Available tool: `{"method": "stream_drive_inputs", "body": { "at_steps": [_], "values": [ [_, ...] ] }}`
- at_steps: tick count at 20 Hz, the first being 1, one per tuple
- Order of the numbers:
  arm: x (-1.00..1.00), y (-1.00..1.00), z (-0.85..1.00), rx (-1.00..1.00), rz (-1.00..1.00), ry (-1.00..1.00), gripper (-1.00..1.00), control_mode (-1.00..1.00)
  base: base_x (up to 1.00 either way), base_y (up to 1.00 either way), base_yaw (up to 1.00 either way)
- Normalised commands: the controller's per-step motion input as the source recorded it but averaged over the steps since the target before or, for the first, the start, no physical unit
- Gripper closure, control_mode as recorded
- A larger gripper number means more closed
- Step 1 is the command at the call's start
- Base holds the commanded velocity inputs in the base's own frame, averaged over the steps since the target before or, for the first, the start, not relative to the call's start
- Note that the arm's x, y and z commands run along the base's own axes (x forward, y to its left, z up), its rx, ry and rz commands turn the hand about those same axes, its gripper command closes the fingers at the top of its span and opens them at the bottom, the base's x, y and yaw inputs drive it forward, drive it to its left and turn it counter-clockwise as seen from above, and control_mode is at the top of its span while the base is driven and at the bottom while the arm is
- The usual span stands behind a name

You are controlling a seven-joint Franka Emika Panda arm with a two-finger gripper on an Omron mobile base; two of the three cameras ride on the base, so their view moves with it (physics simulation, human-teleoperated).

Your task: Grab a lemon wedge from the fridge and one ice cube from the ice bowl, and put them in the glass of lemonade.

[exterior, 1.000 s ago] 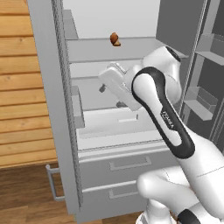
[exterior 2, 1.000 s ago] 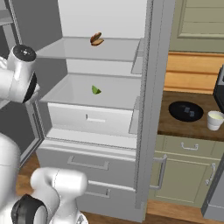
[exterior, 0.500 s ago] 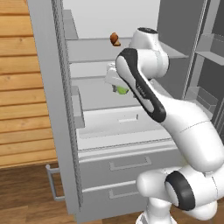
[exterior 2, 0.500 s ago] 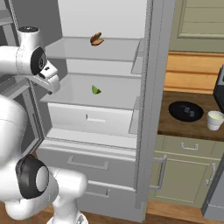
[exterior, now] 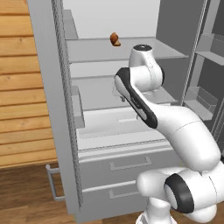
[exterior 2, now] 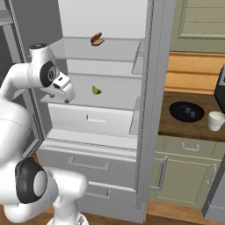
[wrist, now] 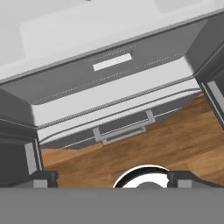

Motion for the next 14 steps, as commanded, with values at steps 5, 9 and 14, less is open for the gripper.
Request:
{"method": "stream_drive_inputs", "body": {
  "at_steps": [5,9,14],
  "values": [
    [0.57,-0.17,-0.43,0.0,0.19,-0.09,-1.0,-1.0,0.0,0.0,0.0],
    [1.0,-0.05,-0.08,-0.07,0.35,0.02,-1.0,-1.0,0.0,0.0,0.0],
    [0.52,-0.29,0.16,-0.28,0.29,0.01,-1.0,-1.0,0.0,0.0,0.0]
  ]
}}
